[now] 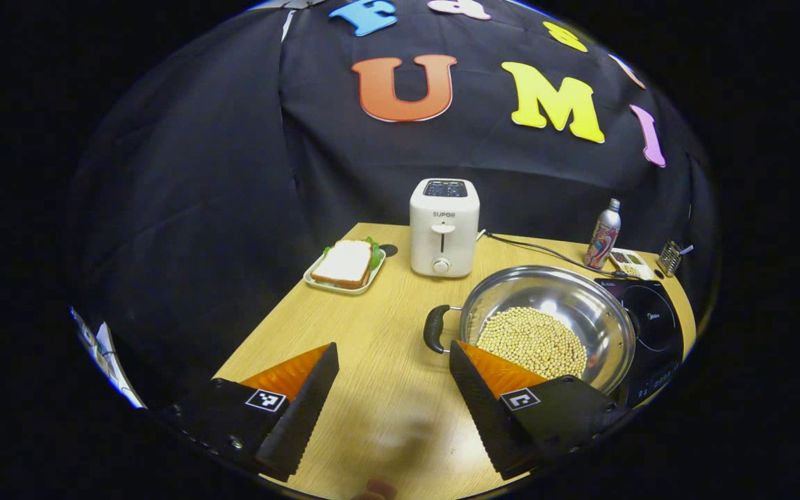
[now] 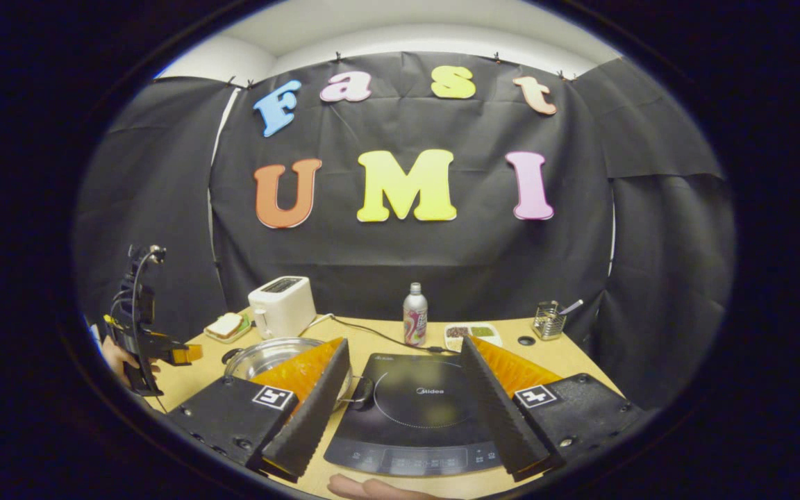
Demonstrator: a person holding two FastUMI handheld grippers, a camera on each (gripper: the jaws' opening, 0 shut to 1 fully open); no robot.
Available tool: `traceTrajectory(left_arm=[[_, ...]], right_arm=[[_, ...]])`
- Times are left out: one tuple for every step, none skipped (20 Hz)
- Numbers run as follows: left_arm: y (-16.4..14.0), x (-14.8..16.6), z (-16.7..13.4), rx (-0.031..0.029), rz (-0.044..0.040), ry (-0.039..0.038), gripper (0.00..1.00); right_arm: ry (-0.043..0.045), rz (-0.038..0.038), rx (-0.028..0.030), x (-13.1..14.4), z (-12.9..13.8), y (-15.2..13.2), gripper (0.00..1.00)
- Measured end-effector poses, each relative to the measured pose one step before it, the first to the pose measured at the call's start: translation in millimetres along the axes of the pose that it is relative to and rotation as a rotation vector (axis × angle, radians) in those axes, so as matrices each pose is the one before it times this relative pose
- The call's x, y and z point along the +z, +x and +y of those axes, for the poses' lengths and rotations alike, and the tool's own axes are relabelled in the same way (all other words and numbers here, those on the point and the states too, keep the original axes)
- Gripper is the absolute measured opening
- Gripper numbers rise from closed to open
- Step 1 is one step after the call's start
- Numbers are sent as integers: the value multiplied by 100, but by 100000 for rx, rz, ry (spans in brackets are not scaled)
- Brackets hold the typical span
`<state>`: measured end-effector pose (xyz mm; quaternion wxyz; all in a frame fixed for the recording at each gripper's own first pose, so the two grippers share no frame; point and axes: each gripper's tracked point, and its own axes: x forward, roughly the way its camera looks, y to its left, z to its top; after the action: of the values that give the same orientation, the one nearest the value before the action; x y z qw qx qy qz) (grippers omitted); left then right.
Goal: First push the handle of the pot to place it horizontally, then grasp the pot with both hands and set it on the induction cooktop.
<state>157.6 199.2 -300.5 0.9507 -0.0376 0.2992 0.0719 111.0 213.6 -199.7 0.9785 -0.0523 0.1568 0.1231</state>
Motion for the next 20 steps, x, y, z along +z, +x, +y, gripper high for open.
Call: traceTrajectory(left_arm=[[65, 263, -636, -1226, -221, 1509, 96], [212, 67, -580, -1155, 42, 1204, 96], [378, 87, -560, -1099, 462, 918, 96], [445, 17, -587, -1340, 410, 696, 97], [552, -88, -687, -1591, 674, 478, 97], [645, -259, -389, -1144, 1534, -142, 96], [780, -119, -374, -929, 871, 342, 97], [837, -216, -238, -505, 1145, 593, 97], [890, -260, -143, -633, 1302, 315, 96], [961, -507, -74, -673, 2338, -75, 97], [796, -375, -193, -970, 2313, -983, 96], [821, -152, -187, -1464, 1461, -1214, 96], [721, 24, -97, -1221, 1066, -1337, 97], [544, -66, 132, -241, 972, -700, 97], [636, 21, 141, -82, 836, -98, 96], [606, 111, 78, -182, 209, -139, 96], [634, -57, -302, -1973, 932, -1553, 96], [507, -271, -613, -3241, 1992, -1357, 96], [538, -303, -225, -1170, 1837, -758, 94], [591, -292, 153, 349, 1952, 1010, 94]], right_arm=[[587, 1615, 294, -340, 323, 893, 97], [756, 2154, 403, -402, 285, 951, 96], [684, 2229, 217, -495, 328, 1033, 100], [81, 1921, 51, -296, 236, 1139, 96], [-346, 1878, -147, -373, 259, 1107, 97], [-71, 2180, -320, -440, 207, 1184, 96], [73, 2654, 194, -712, 334, 1268, 100], [344, 2836, 459, -646, 447, 1209, 96], [42, 3028, 570, -842, 375, 1073, 96], [-341, 2592, 302, -609, 307, 1099, 100], [-532, 2298, -220, -665, 359, 1119, 100], [-592, 2054, -22, -547, 373, 1006, 100], [-740, 2353, 238, -759, 357, 1048, 97], [-446, 2303, 229, -589, 292, 1065, 100], [-429, 2274, 184, -567, 108, 1107, 100], [-100, 2142, -489, -472, -21, 1010, 100], [-119, 2123, -599, -437, -21, 821, 100], [-64, 1965, -312, -596, 13, 600, 100], [108, 2085, -342, -591, -12, 597, 100], [25, 1953, 73, -437, 137, 534, 100]])
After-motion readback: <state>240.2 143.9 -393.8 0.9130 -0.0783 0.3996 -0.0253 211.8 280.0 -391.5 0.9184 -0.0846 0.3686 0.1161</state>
